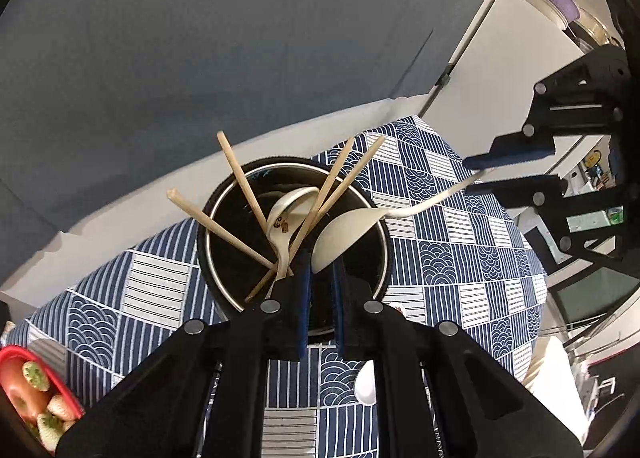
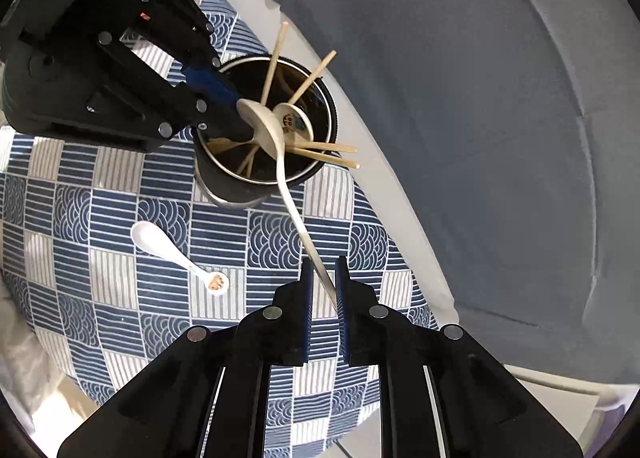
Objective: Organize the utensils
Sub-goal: 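Lower the spoon into the black cup and open both grippers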
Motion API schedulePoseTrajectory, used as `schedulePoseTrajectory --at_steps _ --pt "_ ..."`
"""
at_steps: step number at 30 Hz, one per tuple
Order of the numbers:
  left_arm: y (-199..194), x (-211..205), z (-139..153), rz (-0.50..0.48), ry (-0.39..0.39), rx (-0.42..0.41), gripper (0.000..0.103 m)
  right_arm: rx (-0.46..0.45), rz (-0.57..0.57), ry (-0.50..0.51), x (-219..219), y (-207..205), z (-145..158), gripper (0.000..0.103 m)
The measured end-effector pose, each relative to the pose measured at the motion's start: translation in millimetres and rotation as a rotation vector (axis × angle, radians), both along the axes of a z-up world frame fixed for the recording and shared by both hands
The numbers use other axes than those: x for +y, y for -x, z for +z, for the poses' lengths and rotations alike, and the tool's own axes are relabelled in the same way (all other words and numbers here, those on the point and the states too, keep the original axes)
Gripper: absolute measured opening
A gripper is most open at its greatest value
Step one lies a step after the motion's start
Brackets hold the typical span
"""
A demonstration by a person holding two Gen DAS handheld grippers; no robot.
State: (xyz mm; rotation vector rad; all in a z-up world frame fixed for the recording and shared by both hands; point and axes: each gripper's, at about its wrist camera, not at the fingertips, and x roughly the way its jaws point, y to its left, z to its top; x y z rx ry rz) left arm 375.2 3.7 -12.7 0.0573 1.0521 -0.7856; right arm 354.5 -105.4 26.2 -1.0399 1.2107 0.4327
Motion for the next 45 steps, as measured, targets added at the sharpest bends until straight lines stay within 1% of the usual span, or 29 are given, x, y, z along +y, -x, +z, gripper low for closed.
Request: schedulePoseTrajectory --at_steps 7,14,18,20,21,24,32,36,38,39,41,42,43,44,45 --pt "-2.9 -0.1 -2.7 -0.026 -0.024 -0.008 0.01 0.037 0.031 0.053 10.7 -4.4 -2.3 0.01" --pt "-1.9 5.9 -4.6 -0.023 0.003 -0.006 0.01 0.073 0.061 0.123 21.9 -4.3 2.9 0.01" --pt "-0.1 11.3 -2.4 -0.012 0.003 -0.013 0.01 0.084 0.079 0.156 26.7 -4.8 3.4 0.01" --pt "4.3 12.8 1.5 -0.013 -0.013 -0.032 0.013 0.087 0.085 0.169 28.0 -3.7 3.7 0.01" --pt "6.9 13.4 3.3 -0.019 -0.02 -0.042 0.019 0.091 0.085 0.177 28.2 -3.3 3.9 0.009" --pt "10.0 15.5 6.5 -0.019 -0.023 -0.054 0.021 0.099 0.088 0.195 27.8 -2.0 3.5 0.007" --pt "13.8 26.5 11.8 0.001 0.005 -0.065 0.027 0.106 0.104 0.19 39.1 -0.8 4.0 0.007" --pt "15.5 30.1 15.2 0.007 0.01 -0.073 0.034 0.107 0.114 0.188 44.4 -4.1 1.5 0.007" --pt "15.7 31.6 15.7 0.012 0.002 -0.079 0.04 0.1 0.106 0.175 46.8 -6.9 1.0 0.009" --pt "16.2 33.2 15.6 0.014 -0.004 -0.084 0.043 0.101 0.099 0.162 47.7 -9.4 1.8 0.011" --pt "16.4 37.0 15.2 0.019 -0.003 -0.086 0.045 0.088 0.092 0.14 48.5 -12.1 3.9 0.021" --pt "16.2 40.0 15.0 0.026 -0.001 -0.085 0.049 0.085 0.09 0.132 48.1 -12.7 5.1 0.035" --pt "15.7 42.6 14.6 0.033 -0.002 -0.087 0.053 0.08 0.087 0.128 47.7 -12.5 5.8 0.052" --pt "15.1 44.5 14.1 0.037 -0.003 -0.089 0.056 0.069 0.085 0.119 47.1 -12.6 7.6 0.058" --pt "15.3 47.1 13.4 0.041 -0.004 -0.092 0.062 0.059 0.08 0.106 46.8 -12.4 9.4 0.065"
